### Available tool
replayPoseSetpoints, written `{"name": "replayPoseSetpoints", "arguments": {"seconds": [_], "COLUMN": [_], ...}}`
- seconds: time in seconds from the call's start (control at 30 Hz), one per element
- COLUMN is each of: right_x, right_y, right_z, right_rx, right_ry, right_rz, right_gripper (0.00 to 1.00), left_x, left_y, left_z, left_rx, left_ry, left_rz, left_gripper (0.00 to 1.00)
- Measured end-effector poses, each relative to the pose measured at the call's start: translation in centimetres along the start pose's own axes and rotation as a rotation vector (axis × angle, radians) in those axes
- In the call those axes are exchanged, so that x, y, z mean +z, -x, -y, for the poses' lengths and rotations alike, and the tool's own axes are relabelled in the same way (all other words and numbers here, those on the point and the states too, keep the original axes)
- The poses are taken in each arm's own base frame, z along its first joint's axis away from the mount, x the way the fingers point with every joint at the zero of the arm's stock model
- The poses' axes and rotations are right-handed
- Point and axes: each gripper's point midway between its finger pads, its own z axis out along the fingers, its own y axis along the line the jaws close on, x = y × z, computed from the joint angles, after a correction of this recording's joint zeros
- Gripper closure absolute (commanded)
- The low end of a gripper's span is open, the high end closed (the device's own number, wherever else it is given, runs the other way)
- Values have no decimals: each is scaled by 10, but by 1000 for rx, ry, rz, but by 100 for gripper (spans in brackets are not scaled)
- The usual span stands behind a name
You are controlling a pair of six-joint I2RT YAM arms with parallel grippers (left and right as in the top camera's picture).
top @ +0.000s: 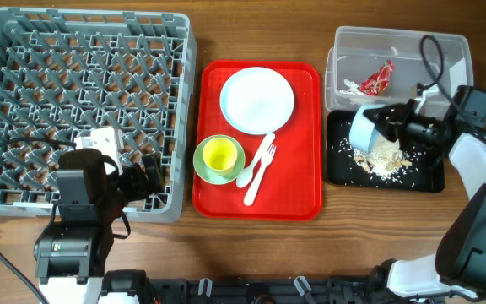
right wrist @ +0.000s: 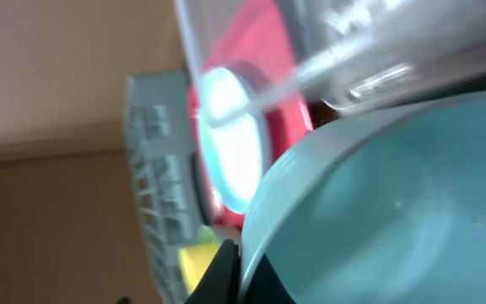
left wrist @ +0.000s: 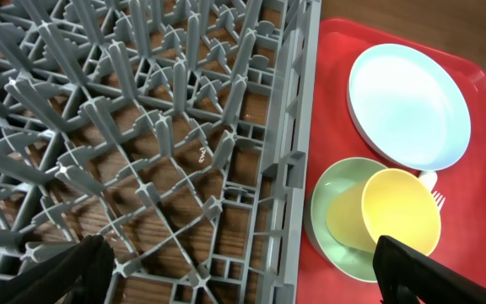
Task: Sort waste into correct bins and load items into the dishwasher rack
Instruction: 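Return the empty bowl onto the blue plate with the right gripper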
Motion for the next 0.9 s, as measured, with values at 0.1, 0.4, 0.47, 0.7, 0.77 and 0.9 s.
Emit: {"name": "replayPoseSetpoints", "arguments": {"seconds": [0.1, 0.4, 0.47, 0.7, 0.77, 0.9], "right_x": [-2, -6, 0, 41, 51, 65], "right_y": [-12, -51, -61, -112, -124, -141], "right_z": [5, -36, -47, -79, -94, -133], "right_rx": [-42, -417, -515, -929, -1059, -1265], "right_ry": [-85, -222, -234, -310, -320, -325], "right_rz": [-13, -26, -40, -160, -172, -139], "right_gripper": [95, 96, 96, 96, 96, 96], "left_x": [0, 0, 0, 0, 0, 0], "left_y": [0, 0, 0, 0, 0, 0], "left_z": [0, 0, 0, 0, 0, 0], "left_rx": [0, 0, 0, 0, 0, 0], "left_ry": [0, 0, 0, 0, 0, 0], "left_rz": [0, 0, 0, 0, 0, 0], "left_gripper": [0, 0, 0, 0, 0, 0]}}
